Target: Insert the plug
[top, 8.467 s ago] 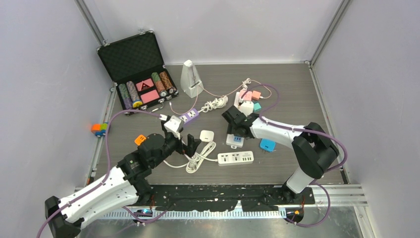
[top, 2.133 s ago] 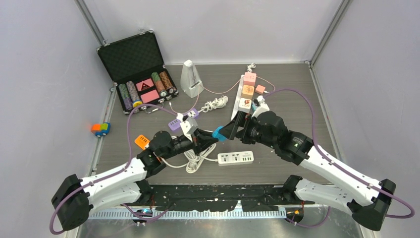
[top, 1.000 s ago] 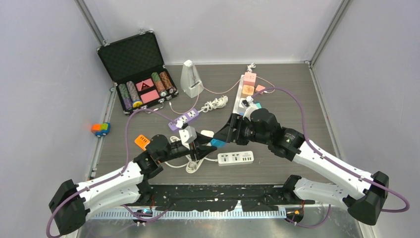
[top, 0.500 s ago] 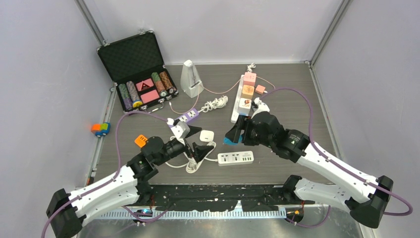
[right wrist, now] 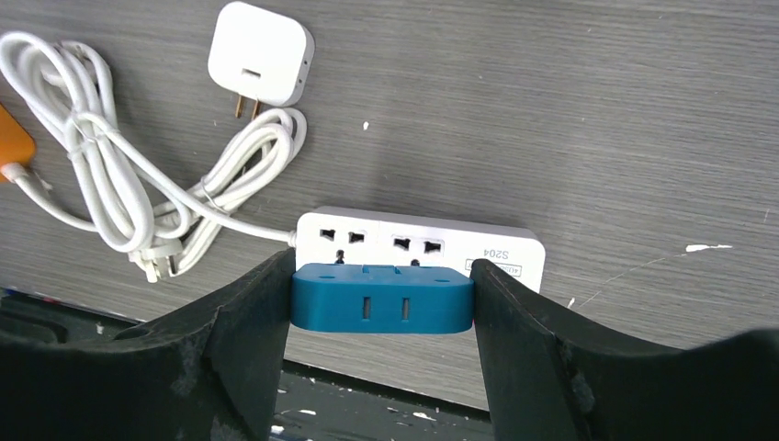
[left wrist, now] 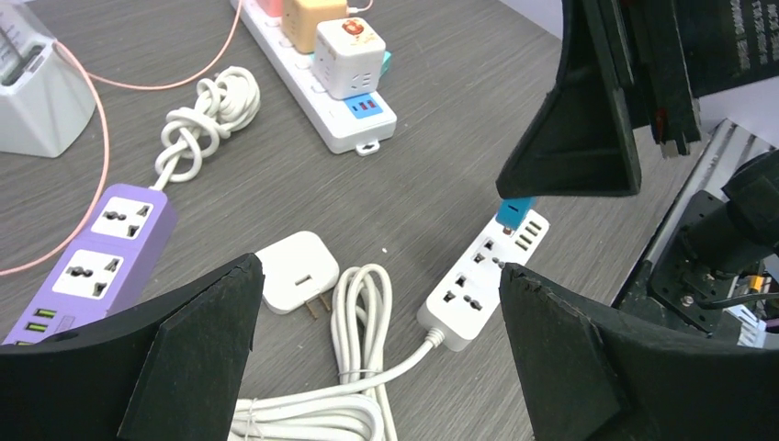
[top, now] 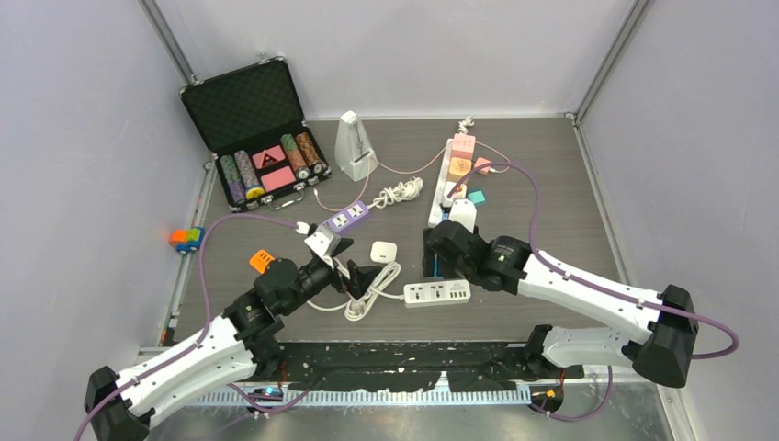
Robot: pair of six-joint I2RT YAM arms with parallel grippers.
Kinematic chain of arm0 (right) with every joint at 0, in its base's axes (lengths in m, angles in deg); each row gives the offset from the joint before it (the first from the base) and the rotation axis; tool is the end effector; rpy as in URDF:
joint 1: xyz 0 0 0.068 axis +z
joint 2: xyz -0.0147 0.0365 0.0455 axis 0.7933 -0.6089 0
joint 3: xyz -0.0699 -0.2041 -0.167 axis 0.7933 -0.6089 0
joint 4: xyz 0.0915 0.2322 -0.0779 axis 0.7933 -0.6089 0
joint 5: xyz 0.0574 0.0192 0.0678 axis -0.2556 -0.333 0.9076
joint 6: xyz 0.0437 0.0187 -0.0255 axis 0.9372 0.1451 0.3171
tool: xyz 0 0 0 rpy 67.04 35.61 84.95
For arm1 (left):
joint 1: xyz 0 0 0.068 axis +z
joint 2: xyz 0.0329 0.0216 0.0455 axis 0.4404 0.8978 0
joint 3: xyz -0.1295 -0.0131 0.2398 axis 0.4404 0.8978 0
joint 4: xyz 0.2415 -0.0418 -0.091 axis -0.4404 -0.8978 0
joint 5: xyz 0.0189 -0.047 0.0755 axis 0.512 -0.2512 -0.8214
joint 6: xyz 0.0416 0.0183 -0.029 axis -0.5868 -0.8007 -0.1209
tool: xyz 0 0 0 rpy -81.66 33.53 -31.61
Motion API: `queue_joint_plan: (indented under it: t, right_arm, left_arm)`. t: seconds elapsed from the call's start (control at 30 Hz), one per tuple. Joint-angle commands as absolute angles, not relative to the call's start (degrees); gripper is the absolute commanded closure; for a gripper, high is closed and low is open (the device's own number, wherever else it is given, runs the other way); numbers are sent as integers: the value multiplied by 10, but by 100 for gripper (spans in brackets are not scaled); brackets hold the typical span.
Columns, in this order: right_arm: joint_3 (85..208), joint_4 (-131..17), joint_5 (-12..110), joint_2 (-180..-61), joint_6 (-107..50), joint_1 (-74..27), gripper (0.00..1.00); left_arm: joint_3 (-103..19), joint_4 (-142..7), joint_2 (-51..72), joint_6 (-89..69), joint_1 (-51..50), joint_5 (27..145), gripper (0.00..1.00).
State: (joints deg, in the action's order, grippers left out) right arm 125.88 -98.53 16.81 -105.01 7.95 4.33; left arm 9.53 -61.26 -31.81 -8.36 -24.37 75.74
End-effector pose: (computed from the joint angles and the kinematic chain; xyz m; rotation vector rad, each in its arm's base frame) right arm 0.1368 0.1828 0.2820 -0.1131 2.4024 0.2887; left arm 0.1035 -0.1235 0.2560 0.5135 1.6310 -0.8183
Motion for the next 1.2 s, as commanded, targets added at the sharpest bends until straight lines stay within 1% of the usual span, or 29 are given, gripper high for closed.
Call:
queue_joint_plan:
  t: [0.0,0.23,0.5,0.83,1.17]
  right_arm:
    - [1248,-950,129,-1062,82,63,68]
    - [1225,-921,113,-1102,76,77,68]
    - [1181,-875,89,-1111,65,85,69]
    - [1173,-868,73,-1117,59,88,70]
    - [1174,-894,63,-1108,56,89,71]
  left_arm:
    - [102,-615,-320,-83,-242,726,0]
    - [101,-612,-312,-82,-242,721,0]
    - [104,-609,-311,-83,-242,718,0]
    - [107,-606,-315,-82,-242,715,0]
    - [112,-602,-314,-79,-242,715,0]
